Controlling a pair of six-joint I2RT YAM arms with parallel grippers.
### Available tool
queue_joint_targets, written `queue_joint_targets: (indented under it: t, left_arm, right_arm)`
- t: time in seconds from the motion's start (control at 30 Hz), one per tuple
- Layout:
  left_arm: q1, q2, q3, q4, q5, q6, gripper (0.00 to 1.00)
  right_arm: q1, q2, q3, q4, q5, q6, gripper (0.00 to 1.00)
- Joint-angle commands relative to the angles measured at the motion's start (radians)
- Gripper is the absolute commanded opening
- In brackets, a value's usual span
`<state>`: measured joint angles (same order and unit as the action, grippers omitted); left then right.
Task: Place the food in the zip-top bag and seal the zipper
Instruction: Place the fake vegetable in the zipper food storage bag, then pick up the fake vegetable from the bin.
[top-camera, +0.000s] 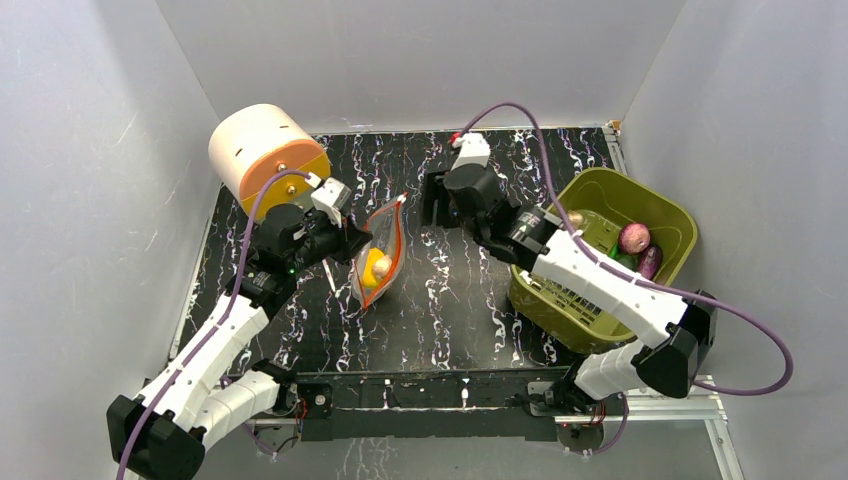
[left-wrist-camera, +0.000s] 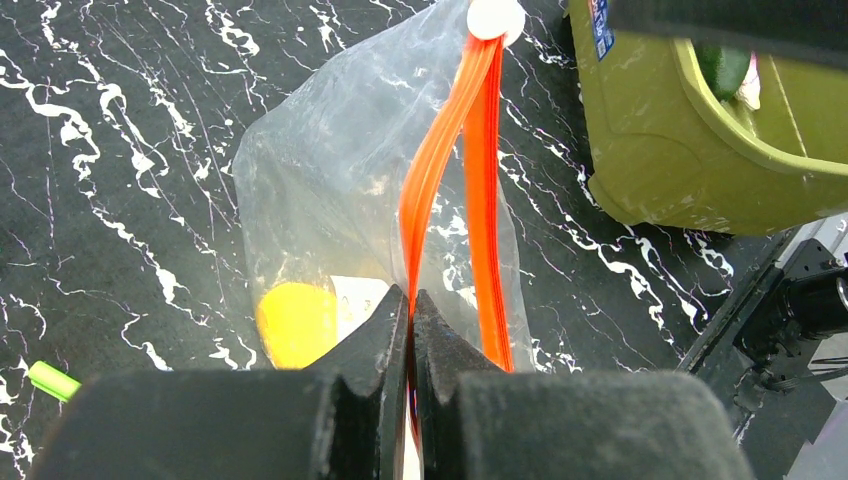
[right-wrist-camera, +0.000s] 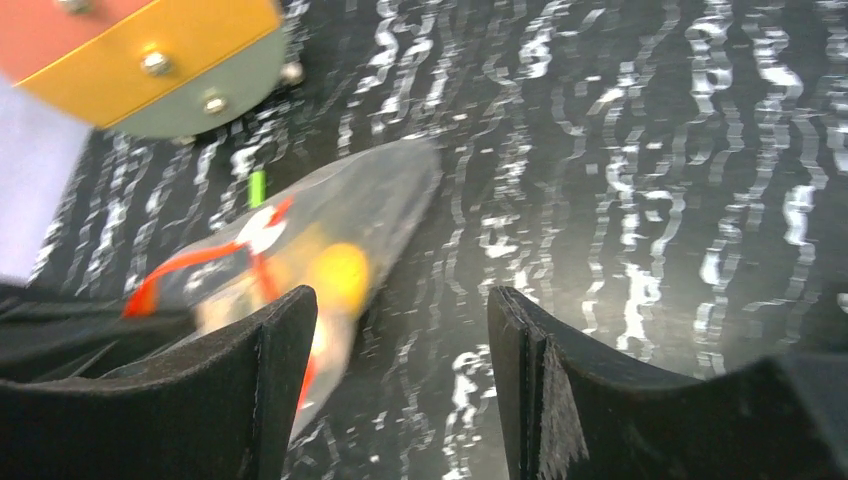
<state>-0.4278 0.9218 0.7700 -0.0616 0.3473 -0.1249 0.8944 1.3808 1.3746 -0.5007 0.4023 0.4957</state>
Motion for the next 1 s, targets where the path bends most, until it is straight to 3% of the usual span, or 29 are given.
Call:
queue_joint_targets:
  t: [0.0, 0.33, 0.6, 0.97]
  left_arm:
    - [-0.005, -0.034, 0.003, 0.011, 0.012, 0.003, 0.0]
    - [-0.005, -0.032, 0.003, 0.014, 0.023, 0.002, 0.0]
    - [-0.005, -0.038, 0.003, 0.019, 0.033, -0.002, 0.0]
    - [-0.005, -0.042, 0.003, 0.019, 0.038, -0.004, 0.0]
  right_arm:
    - [-0.128, -0.024, 0.072, -0.084, 0.055, -0.057, 0.6]
    - [-0.382, -0.011, 0.104, -0.171, 0.096, -0.081, 0.57]
    - [-0.561, -0.032, 0.036, -0.163, 0.197, -0.115, 0.56]
    - [-0.868, -0.037, -0.081, -0.041, 0.022, -0.091, 0.54]
